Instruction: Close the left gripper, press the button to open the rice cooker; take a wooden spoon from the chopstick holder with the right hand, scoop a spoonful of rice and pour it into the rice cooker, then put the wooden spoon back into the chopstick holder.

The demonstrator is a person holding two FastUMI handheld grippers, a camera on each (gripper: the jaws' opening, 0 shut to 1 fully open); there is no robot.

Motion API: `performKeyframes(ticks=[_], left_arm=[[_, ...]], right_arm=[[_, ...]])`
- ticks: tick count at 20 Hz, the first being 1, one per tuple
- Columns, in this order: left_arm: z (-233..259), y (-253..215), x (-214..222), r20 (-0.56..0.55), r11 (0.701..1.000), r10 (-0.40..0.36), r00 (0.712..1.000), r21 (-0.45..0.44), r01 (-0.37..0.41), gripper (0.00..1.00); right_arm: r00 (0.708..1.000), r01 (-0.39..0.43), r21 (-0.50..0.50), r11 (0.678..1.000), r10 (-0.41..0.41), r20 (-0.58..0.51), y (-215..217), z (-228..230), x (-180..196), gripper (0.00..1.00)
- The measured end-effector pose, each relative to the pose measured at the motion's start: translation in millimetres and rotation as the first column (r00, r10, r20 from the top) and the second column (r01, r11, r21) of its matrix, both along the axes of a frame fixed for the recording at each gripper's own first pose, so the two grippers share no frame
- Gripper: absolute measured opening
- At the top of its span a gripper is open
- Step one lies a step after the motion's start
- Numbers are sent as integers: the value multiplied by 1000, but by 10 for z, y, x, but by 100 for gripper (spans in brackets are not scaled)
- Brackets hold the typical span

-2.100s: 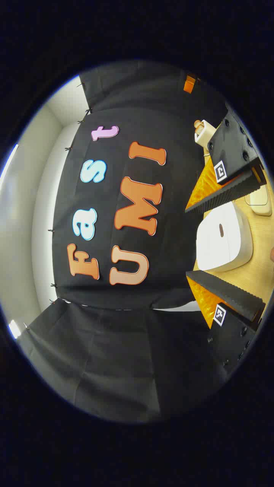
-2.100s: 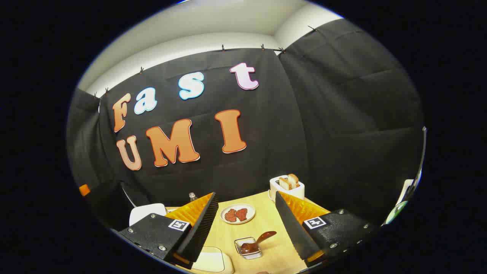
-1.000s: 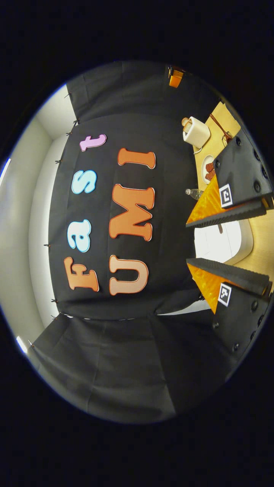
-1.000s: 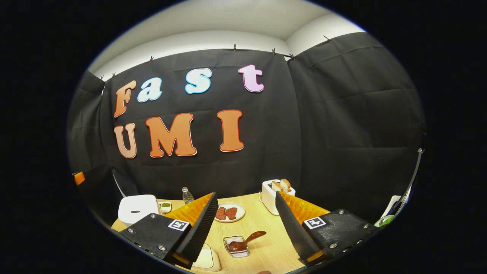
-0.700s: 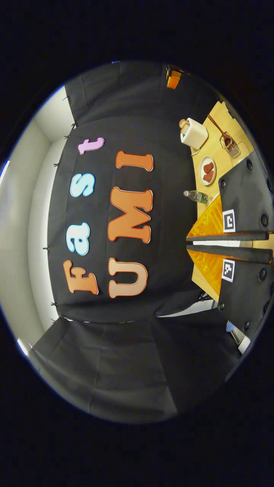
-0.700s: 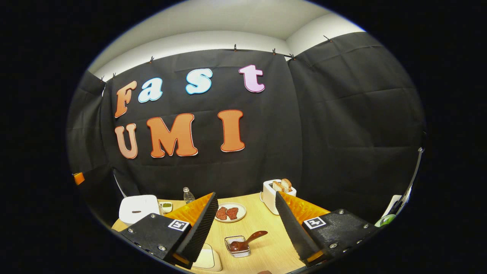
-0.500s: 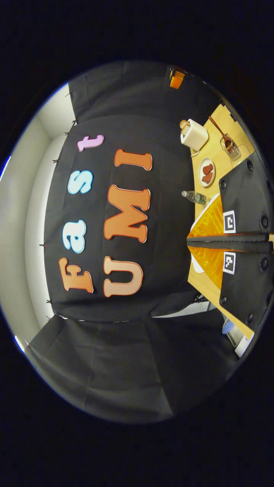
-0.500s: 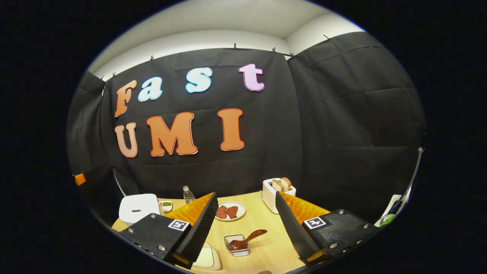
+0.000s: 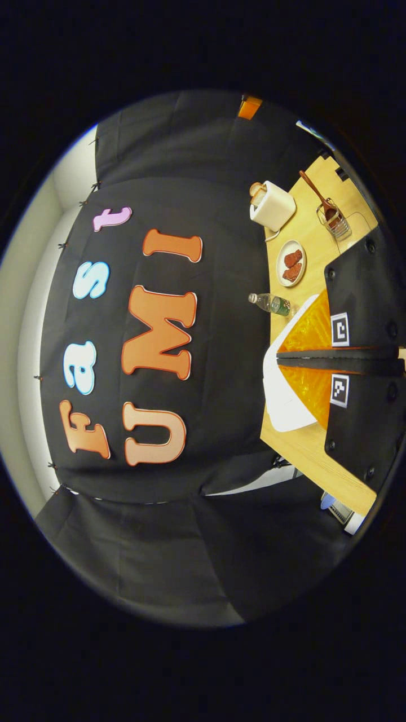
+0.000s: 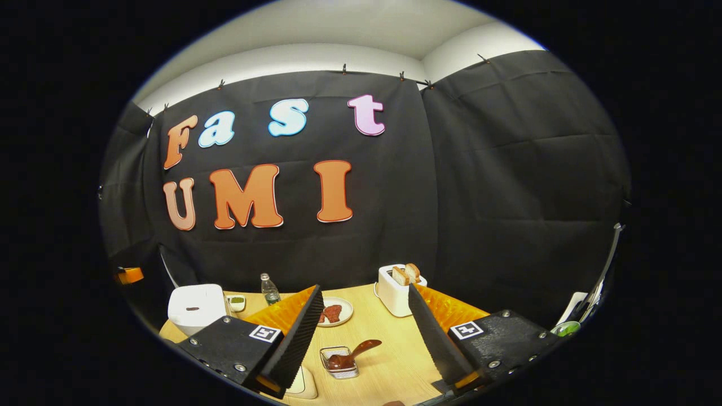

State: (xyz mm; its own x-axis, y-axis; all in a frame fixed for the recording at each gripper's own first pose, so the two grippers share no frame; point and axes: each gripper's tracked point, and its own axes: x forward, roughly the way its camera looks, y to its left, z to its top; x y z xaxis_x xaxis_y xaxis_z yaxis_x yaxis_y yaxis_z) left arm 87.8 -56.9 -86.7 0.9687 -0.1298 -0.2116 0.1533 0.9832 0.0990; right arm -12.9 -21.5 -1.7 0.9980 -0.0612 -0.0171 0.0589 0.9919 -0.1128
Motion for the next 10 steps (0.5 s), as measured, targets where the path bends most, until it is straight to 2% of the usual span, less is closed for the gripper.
performKeyframes(ticks=[5, 10], left_arm=[[-419, -179, 577, -46, 999, -21, 999, 40, 23, 4], [-995, -174, 872, -141, 998, -1, 990, 59, 9, 4]], right_arm=[[999, 36, 9, 999, -36, -18, -148, -32, -23, 94], [998, 68, -12, 998, -68, -3, -276, 54, -44, 94]])
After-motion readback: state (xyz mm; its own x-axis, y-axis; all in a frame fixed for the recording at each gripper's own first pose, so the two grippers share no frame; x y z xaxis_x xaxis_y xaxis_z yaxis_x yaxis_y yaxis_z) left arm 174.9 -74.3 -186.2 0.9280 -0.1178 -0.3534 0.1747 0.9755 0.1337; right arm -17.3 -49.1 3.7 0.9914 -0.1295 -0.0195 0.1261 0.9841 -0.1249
